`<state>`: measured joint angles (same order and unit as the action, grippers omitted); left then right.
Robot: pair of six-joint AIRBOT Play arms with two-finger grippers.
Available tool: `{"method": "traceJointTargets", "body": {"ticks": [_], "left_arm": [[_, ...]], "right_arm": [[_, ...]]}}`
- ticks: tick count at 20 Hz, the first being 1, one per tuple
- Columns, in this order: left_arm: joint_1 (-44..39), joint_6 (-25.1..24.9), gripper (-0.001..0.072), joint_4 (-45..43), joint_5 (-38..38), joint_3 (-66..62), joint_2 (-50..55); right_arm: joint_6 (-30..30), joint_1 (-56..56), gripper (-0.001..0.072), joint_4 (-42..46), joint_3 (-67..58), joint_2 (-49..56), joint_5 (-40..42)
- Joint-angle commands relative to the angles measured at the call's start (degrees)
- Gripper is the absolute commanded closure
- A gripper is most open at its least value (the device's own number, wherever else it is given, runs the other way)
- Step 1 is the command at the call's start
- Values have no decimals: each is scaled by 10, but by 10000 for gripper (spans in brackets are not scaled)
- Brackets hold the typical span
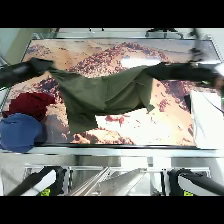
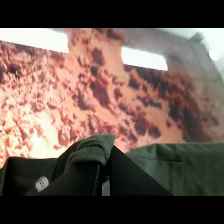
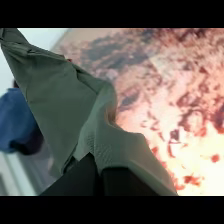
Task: Fold the shirts.
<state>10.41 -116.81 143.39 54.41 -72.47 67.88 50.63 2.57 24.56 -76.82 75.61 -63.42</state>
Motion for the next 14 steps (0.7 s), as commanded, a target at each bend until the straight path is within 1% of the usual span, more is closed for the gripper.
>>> {"method": "traceJointTargets", "body": {"ticks": [1,3,4,5,6,8,10,11,14], "left_arm": [[-46,-53,691,1,-46,-104,231],[-43,-53,690,1,-39,-190,333],[-37,-50,681,2,-21,-231,372],[-31,-50,376,2,4,-263,398],[-27,-49,5,2,30,-291,416],[-5,-45,12,1,97,-334,432],[22,-14,12,0,172,-362,426],[40,3,13,-15,208,-369,416],[77,63,13,-132,320,-364,382]], "right_arm": [[-25,28,691,12,3,153,147],[-25,9,676,5,-8,211,182],[-24,-6,501,-3,-19,234,182],[-24,-22,336,-8,-29,247,179],[-24,-38,332,-8,-34,250,173],[-24,-79,332,-7,-43,243,127],[-24,-127,332,-1,-46,225,50],[-22,-151,333,-1,-46,216,3],[-17,-193,352,13,-39,195,-118]]}}
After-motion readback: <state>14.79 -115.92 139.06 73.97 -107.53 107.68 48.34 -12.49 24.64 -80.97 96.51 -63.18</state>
